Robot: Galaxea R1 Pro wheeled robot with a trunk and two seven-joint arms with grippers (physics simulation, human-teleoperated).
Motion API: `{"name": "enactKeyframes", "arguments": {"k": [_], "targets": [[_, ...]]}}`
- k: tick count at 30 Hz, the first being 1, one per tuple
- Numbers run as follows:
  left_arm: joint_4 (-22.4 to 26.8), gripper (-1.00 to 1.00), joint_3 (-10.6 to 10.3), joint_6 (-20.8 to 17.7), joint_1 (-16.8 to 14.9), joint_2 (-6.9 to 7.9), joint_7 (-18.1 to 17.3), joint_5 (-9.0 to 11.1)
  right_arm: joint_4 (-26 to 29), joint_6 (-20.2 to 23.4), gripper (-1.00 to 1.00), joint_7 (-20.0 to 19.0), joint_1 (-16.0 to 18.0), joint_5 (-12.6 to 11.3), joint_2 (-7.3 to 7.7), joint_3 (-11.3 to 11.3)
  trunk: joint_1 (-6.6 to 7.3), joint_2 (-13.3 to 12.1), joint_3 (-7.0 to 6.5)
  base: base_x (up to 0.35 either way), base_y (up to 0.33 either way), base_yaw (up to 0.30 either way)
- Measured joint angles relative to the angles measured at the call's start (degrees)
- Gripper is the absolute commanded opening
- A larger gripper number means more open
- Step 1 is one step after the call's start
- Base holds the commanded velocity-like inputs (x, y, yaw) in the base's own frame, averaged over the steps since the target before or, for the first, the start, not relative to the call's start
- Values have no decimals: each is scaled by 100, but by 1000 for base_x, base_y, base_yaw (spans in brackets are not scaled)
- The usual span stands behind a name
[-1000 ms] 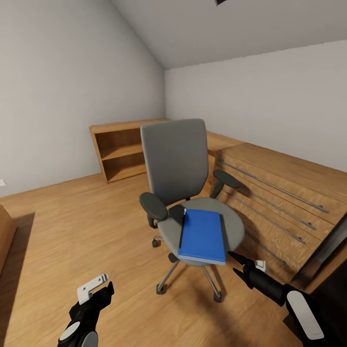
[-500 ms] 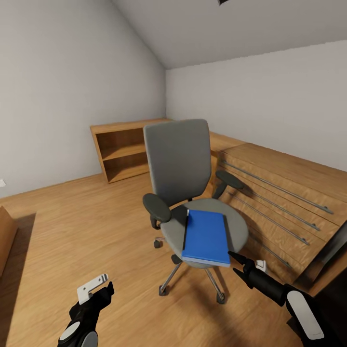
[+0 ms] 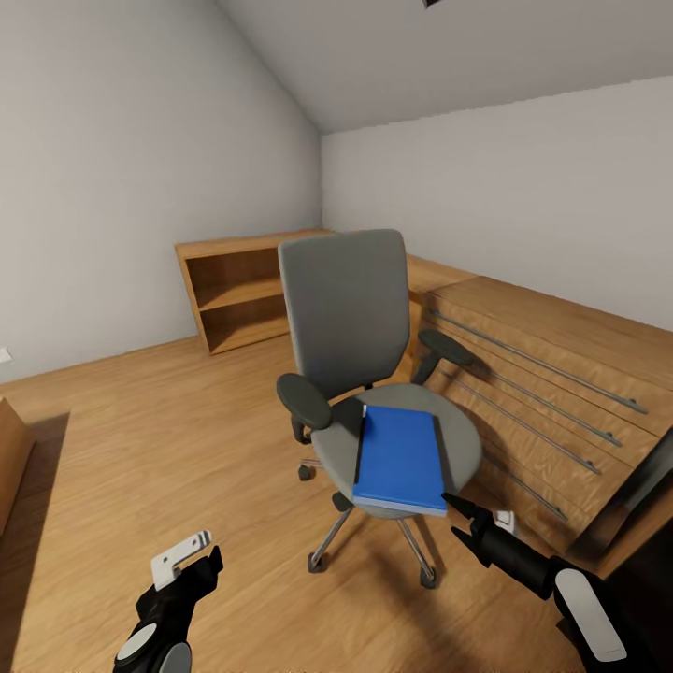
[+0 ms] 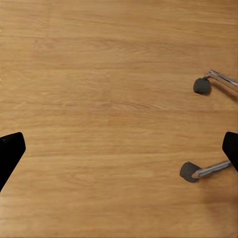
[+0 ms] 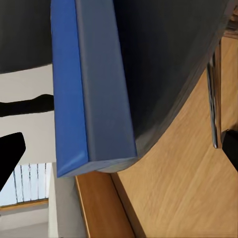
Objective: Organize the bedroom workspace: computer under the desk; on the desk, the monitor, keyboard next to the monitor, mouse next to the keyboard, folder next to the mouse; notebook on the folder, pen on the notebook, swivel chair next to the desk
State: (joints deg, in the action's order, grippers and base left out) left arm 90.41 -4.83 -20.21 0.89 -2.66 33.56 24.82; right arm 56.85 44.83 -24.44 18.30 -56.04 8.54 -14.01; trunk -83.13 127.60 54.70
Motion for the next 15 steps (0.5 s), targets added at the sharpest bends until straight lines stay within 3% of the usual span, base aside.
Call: {"name": "enactKeyframes", "arguments": {"k": [15], "targets": [[2, 100, 19, 15, 0, 11, 0, 2, -5, 0, 100, -1, 2, 6, 0, 7, 0, 0, 0, 40, 45, 0]]}}
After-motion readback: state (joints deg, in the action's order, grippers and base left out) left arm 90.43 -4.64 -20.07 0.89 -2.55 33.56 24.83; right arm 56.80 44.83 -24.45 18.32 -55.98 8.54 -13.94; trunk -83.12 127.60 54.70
